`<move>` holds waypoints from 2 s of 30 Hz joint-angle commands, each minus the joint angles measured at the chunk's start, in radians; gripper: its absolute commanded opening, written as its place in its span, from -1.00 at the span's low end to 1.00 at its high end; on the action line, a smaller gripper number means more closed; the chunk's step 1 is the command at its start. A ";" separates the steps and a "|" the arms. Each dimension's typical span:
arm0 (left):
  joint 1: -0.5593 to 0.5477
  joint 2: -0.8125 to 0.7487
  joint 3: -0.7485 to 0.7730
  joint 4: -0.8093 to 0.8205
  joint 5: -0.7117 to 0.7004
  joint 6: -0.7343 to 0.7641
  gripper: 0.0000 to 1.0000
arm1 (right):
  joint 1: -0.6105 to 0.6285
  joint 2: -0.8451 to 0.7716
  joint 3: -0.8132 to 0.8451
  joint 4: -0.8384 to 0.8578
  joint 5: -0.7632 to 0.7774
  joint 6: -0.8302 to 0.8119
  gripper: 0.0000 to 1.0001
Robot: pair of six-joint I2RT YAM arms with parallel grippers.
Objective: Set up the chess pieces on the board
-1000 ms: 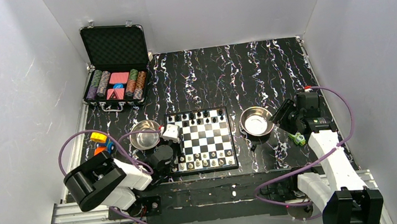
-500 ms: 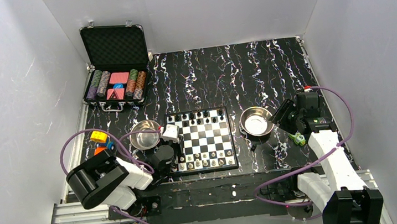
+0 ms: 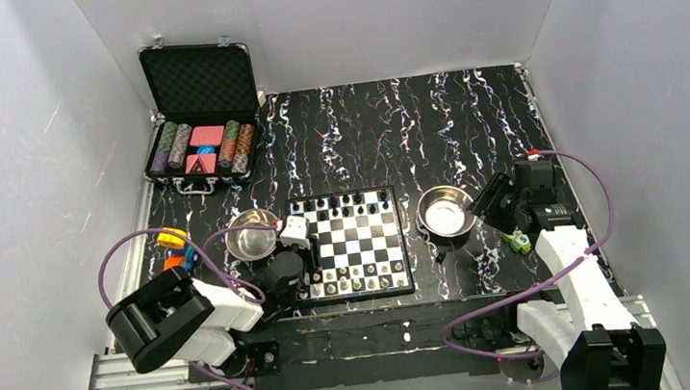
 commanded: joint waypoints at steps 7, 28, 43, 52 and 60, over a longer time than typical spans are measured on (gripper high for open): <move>0.010 -0.225 0.104 -0.253 -0.037 -0.015 -0.22 | -0.004 -0.004 0.010 0.033 -0.017 -0.019 0.20; 0.151 -0.247 0.721 -1.521 0.222 -0.308 0.52 | -0.003 -0.030 0.104 -0.023 -0.023 -0.061 0.23; 0.206 -0.060 0.721 -1.427 0.398 -0.412 0.06 | 0.018 -0.026 0.216 -0.062 -0.056 -0.131 -0.03; 0.243 0.027 0.765 -1.414 0.396 -0.375 -0.17 | 0.019 -0.027 0.202 -0.050 -0.073 -0.122 -0.19; 0.252 0.057 0.790 -1.423 0.363 -0.345 -0.30 | 0.019 -0.030 0.194 -0.043 -0.078 -0.119 -0.25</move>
